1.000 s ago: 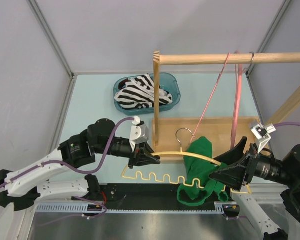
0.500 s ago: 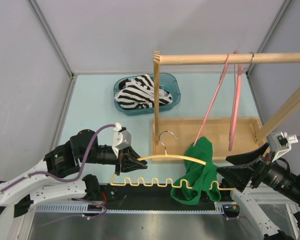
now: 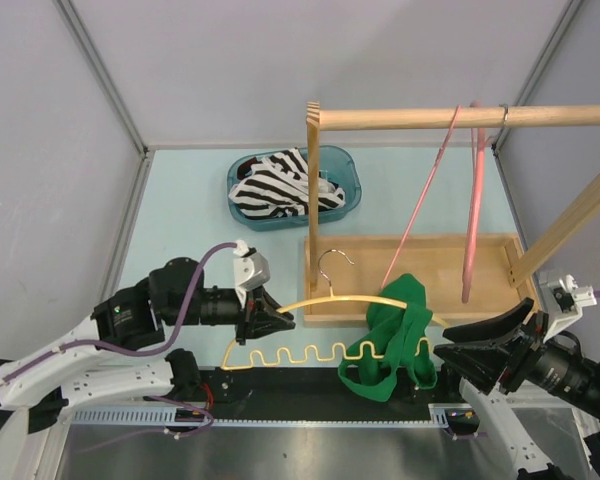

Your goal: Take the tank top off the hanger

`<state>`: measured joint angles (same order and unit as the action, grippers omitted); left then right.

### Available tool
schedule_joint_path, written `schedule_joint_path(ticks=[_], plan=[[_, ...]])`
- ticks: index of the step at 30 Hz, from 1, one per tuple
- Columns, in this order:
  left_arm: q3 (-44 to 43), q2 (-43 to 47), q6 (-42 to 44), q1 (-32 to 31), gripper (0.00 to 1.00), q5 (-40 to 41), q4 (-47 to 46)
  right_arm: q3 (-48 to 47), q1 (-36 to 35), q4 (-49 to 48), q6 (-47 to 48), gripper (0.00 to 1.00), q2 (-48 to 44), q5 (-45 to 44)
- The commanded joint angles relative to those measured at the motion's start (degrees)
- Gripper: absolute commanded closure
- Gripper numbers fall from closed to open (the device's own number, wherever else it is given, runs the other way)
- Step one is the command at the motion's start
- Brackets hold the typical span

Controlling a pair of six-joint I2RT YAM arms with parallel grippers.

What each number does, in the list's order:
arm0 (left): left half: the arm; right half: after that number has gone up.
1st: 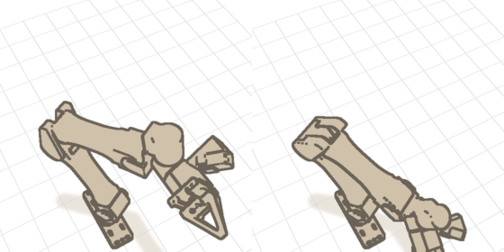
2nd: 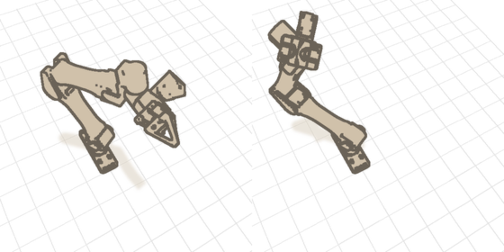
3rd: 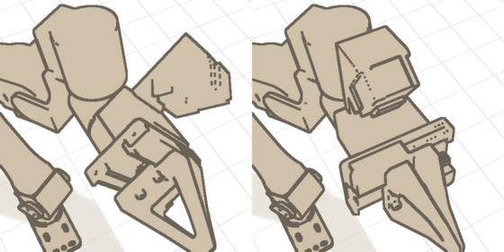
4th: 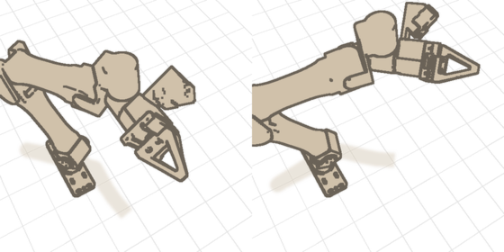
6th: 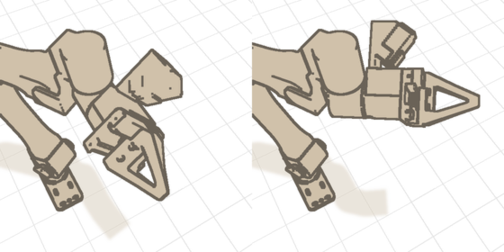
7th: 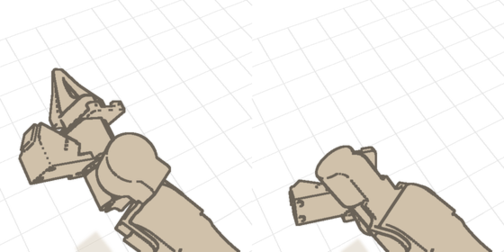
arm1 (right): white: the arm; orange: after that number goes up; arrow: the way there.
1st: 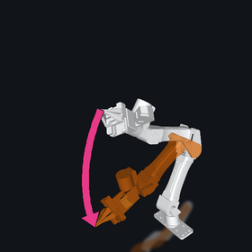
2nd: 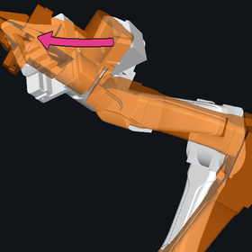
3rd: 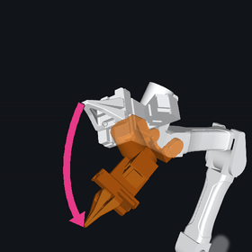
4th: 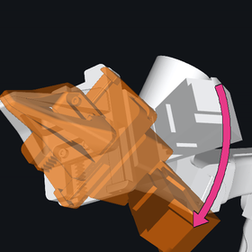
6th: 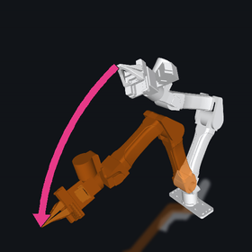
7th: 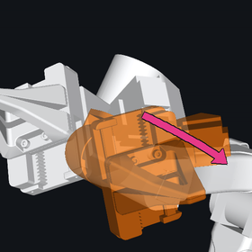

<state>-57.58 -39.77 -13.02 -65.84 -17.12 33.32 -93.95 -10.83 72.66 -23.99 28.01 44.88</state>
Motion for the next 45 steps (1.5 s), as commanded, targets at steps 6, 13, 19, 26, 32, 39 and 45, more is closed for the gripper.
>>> schedule_joint_path(ticks=[6, 13, 19, 26, 32, 39, 45], plan=[[-6.5, -3.8, 0.7, 0.0, 1.0, -1.0, -5.9, 6.2, 1.6, 4.2, 4.6, 0.46, 0.6, 1.0], [-6.9, -5.2, 0.1, 0.0, 1.0, -1.5, -6.6, 11.2, 1.6, 6.8, 3.4, 0.51, -2.3, -3.9], [-6.5, -5.9, 0.2, 0.0, 1.0, -2.1, -7.6, 15.5, 1.7, 9.1, 5.3, 0.48, -3.6, -10.2], [-6.8, -7.0, -0.2, -0.1, 1.0, -4.0, -9.0, 16.7, 1.8, 7.5, 5.5, 0.53, -3.5, -10.1], [-6.6, -7.2, -0.9, -0.1, 1.0, -5.6, -10.2, 17.4, 1.8, 7.1, 5.5, 0.54, -3.5, -9.4], [-5.7, -7.2, -1.4, 0.0, 1.0, -6.5, -10.9, 18.5, 1.9, 2.2, 1.0, 0.77, -5.2, -10.0], [-4.4, -5.6, -1.6, -0.1, 1.0, -3.5, -9.9, 23.6, 1.9, -3.0, -5.3, 1.0, -10.1, -10.9]])
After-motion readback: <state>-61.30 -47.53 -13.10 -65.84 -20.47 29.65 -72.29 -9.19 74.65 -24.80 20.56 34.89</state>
